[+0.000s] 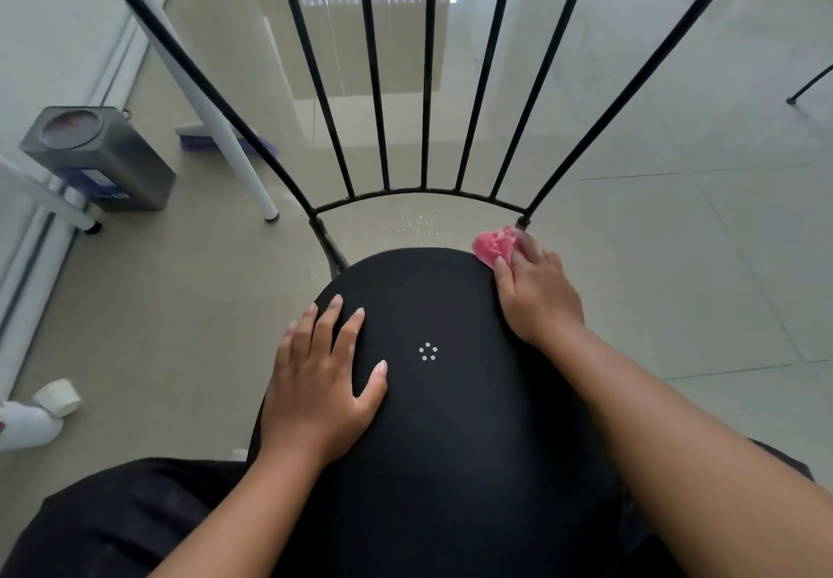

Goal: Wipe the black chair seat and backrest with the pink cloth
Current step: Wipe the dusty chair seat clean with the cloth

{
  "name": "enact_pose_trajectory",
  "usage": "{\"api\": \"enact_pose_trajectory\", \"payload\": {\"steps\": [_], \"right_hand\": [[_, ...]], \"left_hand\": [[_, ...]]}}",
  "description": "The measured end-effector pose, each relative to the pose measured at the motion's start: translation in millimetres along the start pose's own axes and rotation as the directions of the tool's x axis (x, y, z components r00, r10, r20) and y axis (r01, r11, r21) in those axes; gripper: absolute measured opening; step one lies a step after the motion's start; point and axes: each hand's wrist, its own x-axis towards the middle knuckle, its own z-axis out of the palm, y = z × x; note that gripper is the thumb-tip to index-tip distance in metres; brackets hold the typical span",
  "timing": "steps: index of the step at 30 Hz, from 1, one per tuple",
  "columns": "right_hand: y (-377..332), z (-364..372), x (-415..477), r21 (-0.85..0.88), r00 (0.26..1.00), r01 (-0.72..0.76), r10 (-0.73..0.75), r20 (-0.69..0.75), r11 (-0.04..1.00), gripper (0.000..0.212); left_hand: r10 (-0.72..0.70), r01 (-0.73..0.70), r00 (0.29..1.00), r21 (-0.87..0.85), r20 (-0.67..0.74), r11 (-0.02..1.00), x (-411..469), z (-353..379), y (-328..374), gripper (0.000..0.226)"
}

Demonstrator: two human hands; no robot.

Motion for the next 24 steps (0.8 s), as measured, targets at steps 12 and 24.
{"api": "enact_pose_trajectory", "payload": {"steps": [12, 24], "right_hand": [[-38, 12, -25, 0.056, 0.966, 0.244, -0.238, -0.096, 0.968, 0.038], [-117, 55, -19, -0.314, 0.878, 0.478, -0.441, 0.184, 0.821, 0.060]], "left_hand": [[-0.021, 0.015, 0.999, -0.173, -0.033, 0.985, -1, -5, -5, 0.067], [-0.379, 0.378, 0.925, -0.104, 0.015, 0.920, -25, 0, -6, 0.077]]}}
